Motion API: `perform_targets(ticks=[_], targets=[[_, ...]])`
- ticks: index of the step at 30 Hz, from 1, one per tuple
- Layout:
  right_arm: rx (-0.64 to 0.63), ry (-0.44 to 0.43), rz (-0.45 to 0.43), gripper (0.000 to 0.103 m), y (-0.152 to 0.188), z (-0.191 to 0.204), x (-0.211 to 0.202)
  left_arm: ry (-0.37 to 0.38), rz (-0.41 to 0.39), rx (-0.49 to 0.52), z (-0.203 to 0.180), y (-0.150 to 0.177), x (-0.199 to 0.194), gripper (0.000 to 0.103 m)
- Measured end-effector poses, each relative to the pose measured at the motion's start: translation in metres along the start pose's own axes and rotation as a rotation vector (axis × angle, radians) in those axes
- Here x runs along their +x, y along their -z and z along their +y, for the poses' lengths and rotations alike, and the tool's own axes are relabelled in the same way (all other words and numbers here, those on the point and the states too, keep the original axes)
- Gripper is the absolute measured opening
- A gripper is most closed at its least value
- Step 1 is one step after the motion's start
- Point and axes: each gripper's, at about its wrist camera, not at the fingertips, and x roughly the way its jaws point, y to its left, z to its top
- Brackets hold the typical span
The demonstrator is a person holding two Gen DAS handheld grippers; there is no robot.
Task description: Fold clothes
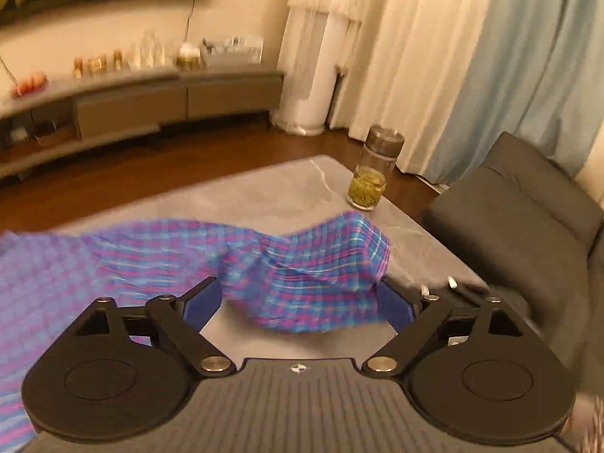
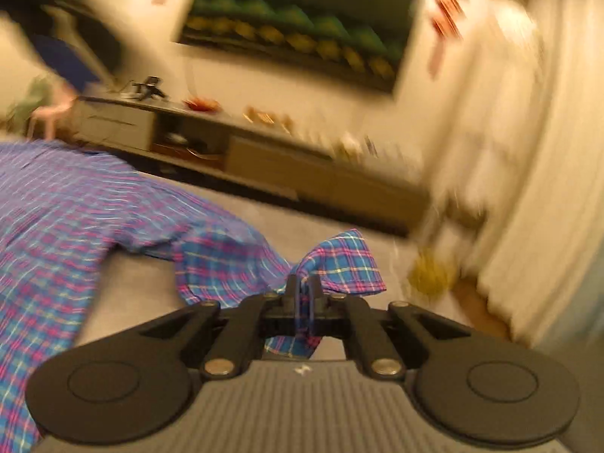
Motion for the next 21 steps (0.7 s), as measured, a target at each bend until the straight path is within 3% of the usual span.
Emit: perform_targets(ticks=[6, 7, 8, 9, 10, 11, 13, 15, 16, 18, 21], targets=[[-0.207, -0.065, -0.077, 0.003, -0.004, 0.045, -0.018, 0.025, 0.051, 0.040, -0.010, 0.007, 0.052, 0.092], [-0.234, -0.074, -0.091, 0.003, -0.004, 0.051, -0.020, 0.018, 0.062, 0.045, -0.010, 0.009, 0.057, 0.088], [-0.261, -0.082, -0.106, 0.003, -0.003, 0.056, -0.021, 0.003, 0.081, 0.046, -0.008, 0.011, 0.062, 0.078], [-0.276, -0.092, -0.116, 0.003, -0.003, 0.060, -0.023, -0.015, 0.105, 0.045, -0.006, 0.013, 0.068, 0.036], [-0.276, -0.103, -0.123, 0.003, -0.004, 0.063, -0.024, -0.023, 0.125, 0.027, -0.001, 0.015, 0.069, 0.013], [-0.271, -0.111, -0.129, 0.004, -0.004, 0.064, -0.026, -0.028, 0.143, 0.001, 0.005, 0.017, 0.068, 0.006], [-0.258, -0.124, -0.143, 0.011, -0.003, 0.065, -0.029, -0.052, 0.098, 0.001, 0.014, 0.015, 0.047, 0.003], [-0.237, -0.150, -0.115, 0.042, -0.002, 0.064, -0.037, -0.070, 0.006, -0.034, 0.034, 0.005, 0.009, 0.003], [-0.214, -0.179, -0.063, 0.065, -0.002, 0.061, -0.043, -0.081, -0.046, -0.069, 0.050, -0.001, -0.015, 0.002], [-0.148, -0.240, 0.045, 0.069, -0.002, 0.058, -0.060, -0.119, -0.156, -0.144, 0.089, -0.015, -0.067, 0.002], [0.014, -0.333, 0.212, 0.071, 0.013, 0.056, -0.089, -0.241, -0.284, -0.266, 0.161, -0.027, -0.136, 0.002]])
